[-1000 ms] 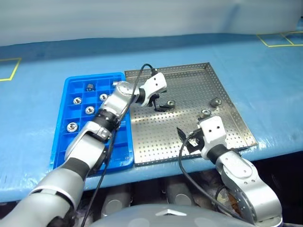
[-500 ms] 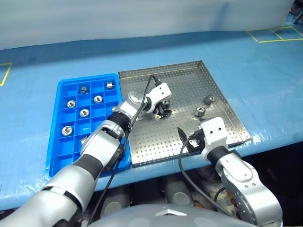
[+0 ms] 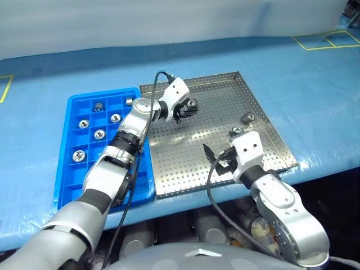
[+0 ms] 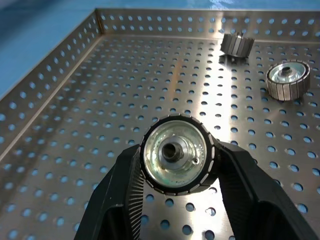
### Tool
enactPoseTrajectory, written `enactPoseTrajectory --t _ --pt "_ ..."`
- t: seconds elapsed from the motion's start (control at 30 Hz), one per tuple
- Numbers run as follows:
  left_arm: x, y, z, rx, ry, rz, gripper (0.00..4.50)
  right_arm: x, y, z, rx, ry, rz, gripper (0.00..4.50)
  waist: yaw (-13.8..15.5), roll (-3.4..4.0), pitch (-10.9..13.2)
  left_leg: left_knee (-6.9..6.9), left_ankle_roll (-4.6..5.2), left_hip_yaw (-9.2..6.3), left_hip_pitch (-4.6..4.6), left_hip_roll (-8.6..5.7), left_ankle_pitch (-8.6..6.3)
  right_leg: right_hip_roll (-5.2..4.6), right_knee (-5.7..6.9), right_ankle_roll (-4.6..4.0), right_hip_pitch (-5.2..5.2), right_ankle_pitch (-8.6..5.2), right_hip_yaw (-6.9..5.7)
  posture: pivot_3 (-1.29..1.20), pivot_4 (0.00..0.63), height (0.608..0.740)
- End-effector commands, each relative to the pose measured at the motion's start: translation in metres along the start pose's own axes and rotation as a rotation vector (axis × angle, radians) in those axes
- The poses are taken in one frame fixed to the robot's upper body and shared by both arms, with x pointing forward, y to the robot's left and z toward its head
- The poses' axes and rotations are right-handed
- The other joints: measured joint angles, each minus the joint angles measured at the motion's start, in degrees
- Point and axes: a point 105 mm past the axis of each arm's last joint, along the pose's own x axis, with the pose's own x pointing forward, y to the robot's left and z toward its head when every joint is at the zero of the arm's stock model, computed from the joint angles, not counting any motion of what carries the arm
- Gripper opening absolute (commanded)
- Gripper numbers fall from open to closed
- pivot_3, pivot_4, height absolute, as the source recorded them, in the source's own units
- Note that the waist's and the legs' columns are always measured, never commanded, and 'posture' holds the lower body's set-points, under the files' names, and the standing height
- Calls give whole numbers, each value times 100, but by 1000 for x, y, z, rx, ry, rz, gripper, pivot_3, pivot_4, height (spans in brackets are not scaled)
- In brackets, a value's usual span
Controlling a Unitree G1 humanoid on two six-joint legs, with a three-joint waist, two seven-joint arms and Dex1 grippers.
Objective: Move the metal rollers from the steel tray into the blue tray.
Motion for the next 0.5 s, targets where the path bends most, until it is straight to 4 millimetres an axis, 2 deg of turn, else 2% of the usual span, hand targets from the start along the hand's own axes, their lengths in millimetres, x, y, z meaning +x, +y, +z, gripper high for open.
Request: enactPoseTrajectory --t 0.03,0.13,0.2,0.3,0.4,0.5 --pt "-39 0 38 90 -127 -6 1885 10 17 14 -9 -56 102 4500 38 2 0 -1 -1 0 0 0 0 -4 1 -1 0 0 1 -116 150 740" --pt "-73 -2 43 132 -134 23 1885 21 30 21 -26 -77 188 4500 100 2 0 -6 -12 -2 2 6 5 -8 2 -6 -6 0 9 -62 150 740" --pt "-100 0 40 153 -99 74 1885 30 42 27 -41 -97 265 4500 192 2 1 -6 -16 -8 3 5 7 -8 4 -9 -6 -1 3 -12 150 740" --pt "-138 -1 29 165 -25 156 1885 43 65 37 -62 -128 399 4500 370 3 1 -9 -21 -11 6 5 10 -4 4 -12 -6 -3 -2 62 150 740" --pt "-163 -5 18 168 43 208 1885 49 78 41 -81 -142 487 4500 566 1 2 -10 -23 -19 7 3 11 7 3 -18 -2 -6 -16 105 150 740" --pt "-199 -15 4 133 111 299 1885 55 96 42 -122 -148 611 4500 736 -1 3 -10 -37 -29 6 -2 19 4 -2 -21 3 -8 -28 208 150 740"
